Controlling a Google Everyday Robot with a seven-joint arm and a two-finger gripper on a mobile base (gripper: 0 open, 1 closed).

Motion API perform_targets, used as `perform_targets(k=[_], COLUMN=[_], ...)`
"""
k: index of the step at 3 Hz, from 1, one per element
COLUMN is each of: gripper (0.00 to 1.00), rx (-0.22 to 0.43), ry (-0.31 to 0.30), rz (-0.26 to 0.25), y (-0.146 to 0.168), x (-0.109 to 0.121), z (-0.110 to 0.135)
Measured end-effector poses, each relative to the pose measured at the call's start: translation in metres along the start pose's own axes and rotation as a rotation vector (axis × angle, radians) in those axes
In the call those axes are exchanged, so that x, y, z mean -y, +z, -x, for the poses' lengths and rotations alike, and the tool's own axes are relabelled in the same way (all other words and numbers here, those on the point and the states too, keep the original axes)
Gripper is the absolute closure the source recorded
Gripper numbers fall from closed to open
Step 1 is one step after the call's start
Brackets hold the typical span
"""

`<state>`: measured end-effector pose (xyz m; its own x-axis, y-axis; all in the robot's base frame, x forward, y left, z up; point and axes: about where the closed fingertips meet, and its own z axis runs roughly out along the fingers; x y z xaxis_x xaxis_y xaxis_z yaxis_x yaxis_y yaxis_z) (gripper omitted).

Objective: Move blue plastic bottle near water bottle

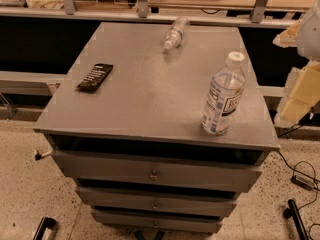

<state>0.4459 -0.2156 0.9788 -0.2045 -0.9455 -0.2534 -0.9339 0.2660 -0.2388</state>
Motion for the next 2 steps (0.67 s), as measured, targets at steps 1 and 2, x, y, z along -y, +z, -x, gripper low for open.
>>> perform_targets(k=[1, 2], gripper=[0.0, 0.0], rx=[0.081, 0.169], ry=[-0.016, -0.022], rz=[0.024, 0.05], y=[0.005, 0.015], x=[0.011, 0.022], z=[0.008, 0.01])
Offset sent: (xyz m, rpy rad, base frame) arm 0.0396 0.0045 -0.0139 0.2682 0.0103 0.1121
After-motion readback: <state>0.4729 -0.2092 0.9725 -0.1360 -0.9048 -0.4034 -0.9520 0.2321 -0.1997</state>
